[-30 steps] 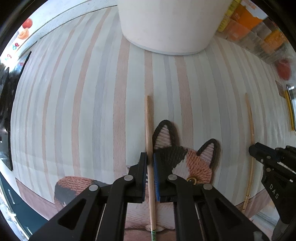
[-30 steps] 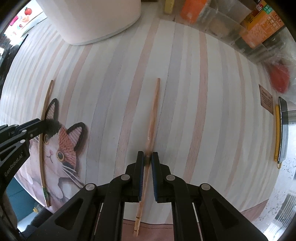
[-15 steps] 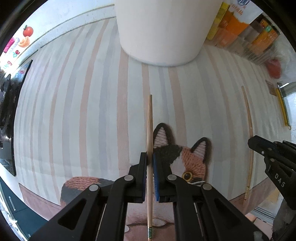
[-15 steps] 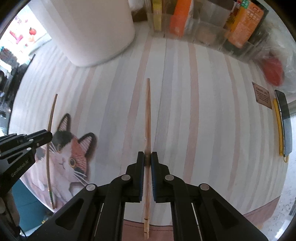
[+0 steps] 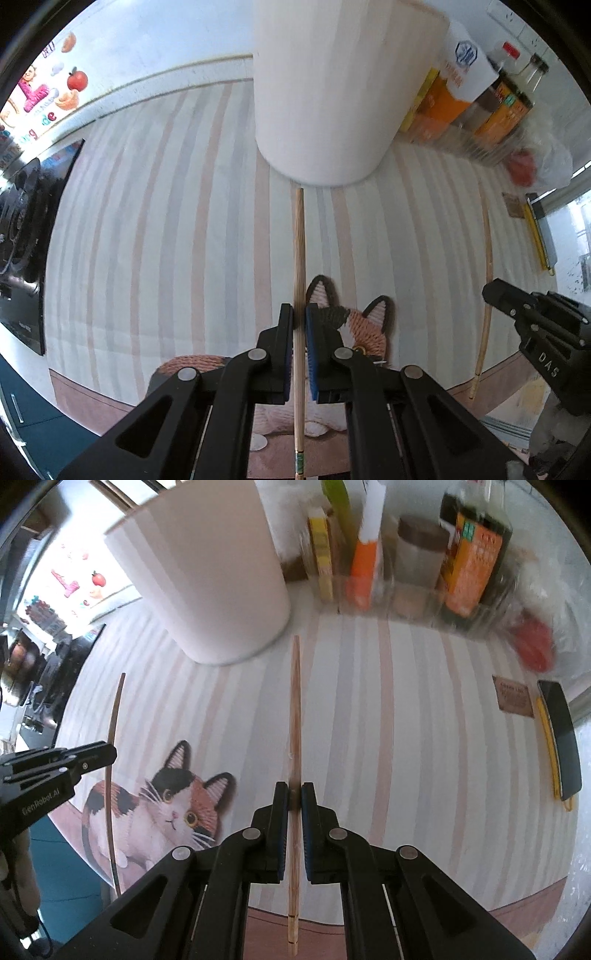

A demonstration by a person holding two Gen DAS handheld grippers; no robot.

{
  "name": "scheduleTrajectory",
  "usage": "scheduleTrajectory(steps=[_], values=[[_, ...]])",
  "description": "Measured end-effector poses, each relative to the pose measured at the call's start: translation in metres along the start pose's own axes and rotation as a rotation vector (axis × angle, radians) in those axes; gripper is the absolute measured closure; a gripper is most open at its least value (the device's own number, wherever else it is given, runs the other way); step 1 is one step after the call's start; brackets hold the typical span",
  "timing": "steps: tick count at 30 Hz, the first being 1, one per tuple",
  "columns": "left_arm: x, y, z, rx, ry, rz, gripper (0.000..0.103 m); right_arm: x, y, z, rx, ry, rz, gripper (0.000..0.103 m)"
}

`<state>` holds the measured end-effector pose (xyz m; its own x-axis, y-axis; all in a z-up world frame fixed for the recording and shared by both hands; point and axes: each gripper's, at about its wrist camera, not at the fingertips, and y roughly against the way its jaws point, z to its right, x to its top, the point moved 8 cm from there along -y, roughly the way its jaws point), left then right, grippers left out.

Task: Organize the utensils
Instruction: 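Lift both wooden chopsticks and carry them over the holder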

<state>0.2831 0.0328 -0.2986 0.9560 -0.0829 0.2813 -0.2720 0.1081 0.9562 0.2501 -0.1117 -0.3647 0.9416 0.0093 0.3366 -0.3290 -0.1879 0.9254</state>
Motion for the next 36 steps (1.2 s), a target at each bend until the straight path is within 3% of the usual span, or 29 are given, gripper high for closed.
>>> scheduleTrajectory(steps=[4,6,12,23,28,36], values=[[0.008,0.016,-0.002,-0.019,0.025,0.039,0.099,0.001,0.015,0.0,0.032,0.0,0.033,0.096],[0.013,0.023,0.0,-0.024,0.034,0.061,0.099,0.025,0.011,-0.002,0.043,0.001,0.042,0.096],[0.037,0.061,-0.007,-0.056,0.071,0.151,0.099,0.05,0.036,-0.016,0.085,0.008,0.116,0.096],[0.09,0.163,-0.005,-0.108,0.111,0.385,0.099,0.124,0.123,-0.044,0.188,0.019,0.343,0.096],[0.133,0.209,-0.006,-0.14,0.119,0.504,0.099,0.169,0.158,-0.053,0.229,0.016,0.458,0.096],[0.214,0.238,-0.003,-0.13,0.09,0.636,0.099,0.255,0.182,-0.067,0.249,0.016,0.607,0.096]])
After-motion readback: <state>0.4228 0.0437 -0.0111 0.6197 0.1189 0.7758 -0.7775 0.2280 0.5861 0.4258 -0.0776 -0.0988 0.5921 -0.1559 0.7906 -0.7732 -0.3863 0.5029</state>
